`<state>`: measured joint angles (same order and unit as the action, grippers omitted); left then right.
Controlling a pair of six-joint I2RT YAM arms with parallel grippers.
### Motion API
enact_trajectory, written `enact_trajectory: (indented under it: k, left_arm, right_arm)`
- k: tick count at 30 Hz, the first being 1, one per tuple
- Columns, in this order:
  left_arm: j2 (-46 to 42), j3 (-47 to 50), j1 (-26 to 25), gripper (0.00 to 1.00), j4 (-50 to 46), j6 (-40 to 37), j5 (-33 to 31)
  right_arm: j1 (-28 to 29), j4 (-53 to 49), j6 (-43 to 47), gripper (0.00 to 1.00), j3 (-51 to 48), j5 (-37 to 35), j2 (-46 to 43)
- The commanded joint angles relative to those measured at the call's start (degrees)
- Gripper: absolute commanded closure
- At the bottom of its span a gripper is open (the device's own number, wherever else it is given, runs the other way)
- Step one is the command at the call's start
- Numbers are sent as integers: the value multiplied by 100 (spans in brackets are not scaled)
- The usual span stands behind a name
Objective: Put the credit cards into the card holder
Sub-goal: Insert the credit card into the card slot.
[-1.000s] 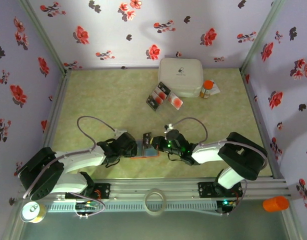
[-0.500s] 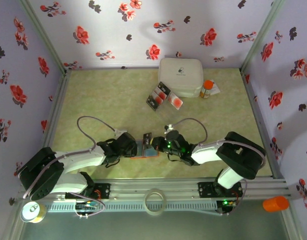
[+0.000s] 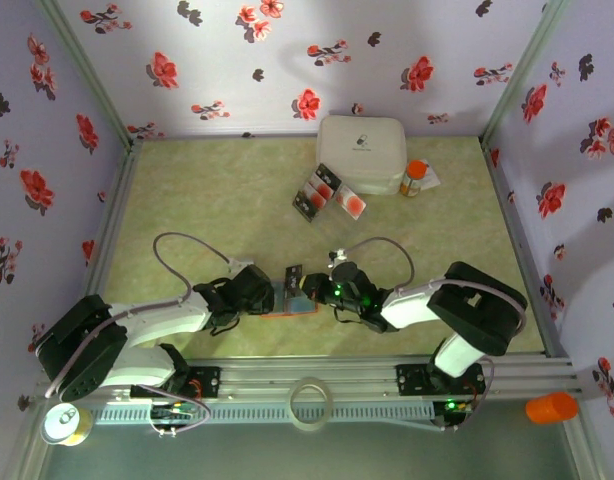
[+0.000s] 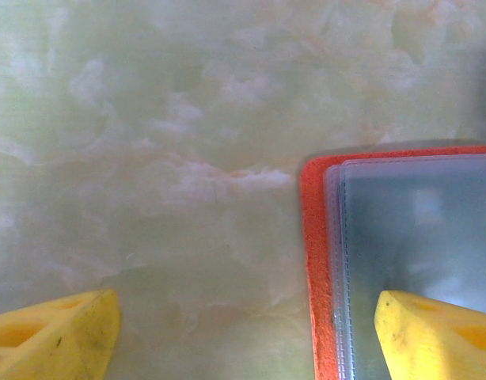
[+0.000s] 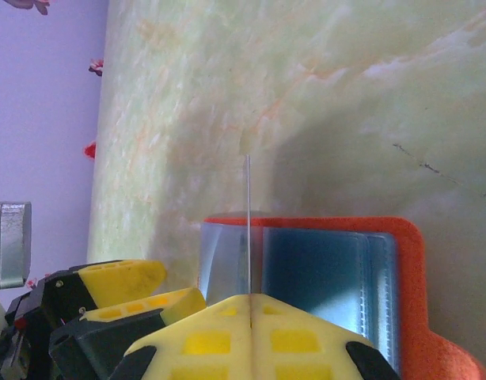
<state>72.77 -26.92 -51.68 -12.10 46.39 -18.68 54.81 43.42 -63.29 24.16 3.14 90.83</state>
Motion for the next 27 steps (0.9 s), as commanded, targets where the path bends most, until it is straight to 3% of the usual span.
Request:
enact_trajectory:
  k: [1, 27]
  left_arm:
    - [-17, 152, 26, 15, -100, 157, 40]
    - [-74, 180, 26, 15, -108, 150, 38]
  right_arm:
    - [47, -23, -3, 100, -60, -208, -187]
    - [144, 464, -150, 100, -36, -70, 394]
